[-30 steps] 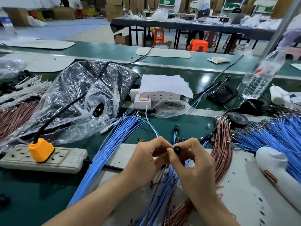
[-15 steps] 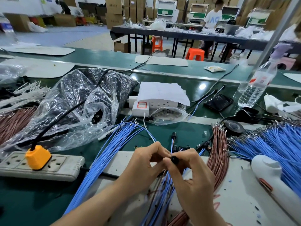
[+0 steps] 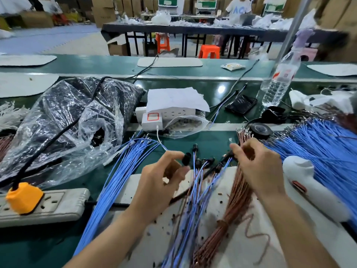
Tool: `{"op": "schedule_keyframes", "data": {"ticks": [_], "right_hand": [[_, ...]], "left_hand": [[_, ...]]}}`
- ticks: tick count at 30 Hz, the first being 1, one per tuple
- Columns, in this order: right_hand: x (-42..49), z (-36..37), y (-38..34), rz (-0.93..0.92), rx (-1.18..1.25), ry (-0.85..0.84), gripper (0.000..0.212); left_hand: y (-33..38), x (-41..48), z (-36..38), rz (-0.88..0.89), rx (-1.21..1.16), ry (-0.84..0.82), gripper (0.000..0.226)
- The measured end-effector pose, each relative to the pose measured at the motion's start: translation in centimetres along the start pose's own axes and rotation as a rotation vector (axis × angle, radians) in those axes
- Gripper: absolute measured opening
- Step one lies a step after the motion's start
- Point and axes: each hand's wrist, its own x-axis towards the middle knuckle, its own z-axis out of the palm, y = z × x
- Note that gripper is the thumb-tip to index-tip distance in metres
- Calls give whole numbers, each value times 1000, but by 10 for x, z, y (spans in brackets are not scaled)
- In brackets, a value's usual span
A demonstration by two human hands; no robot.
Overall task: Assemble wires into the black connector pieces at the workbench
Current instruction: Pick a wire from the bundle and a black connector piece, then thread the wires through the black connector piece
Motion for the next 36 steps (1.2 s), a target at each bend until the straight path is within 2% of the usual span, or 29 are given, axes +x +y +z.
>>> {"op": "schedule_keyframes", "data": {"ticks": [2,5,9,14,21,27,31,36], "right_hand": [[7,-5,19,277,-291,-126,42],[8,0,28,422,-269,-228,29],[11,-5,26,482,-217,-219,26],[10,-4,20,455,-351,-254,27],[11,-11,21,537,-166,-243,24],[10,-12,19,501,-223,-269,29],[10,-15,19,525,-71,-199,24],[13,-14,14,521,627,128,26]], "left_hand": [[-1,0,1,-33,-30,3,16],[0,-2,2,-32,-24,8,25],[3,-1,2,-29,-2,-1,25],[9,-1,0,-11,-49,1,23],[11,-2,0,-67,-96,14,29],[11,-3,0,-73,-119,18,28],[12,-3,-1,-76,-111,23,27],[12,-1,-2,-45,-3,57,22]]}}
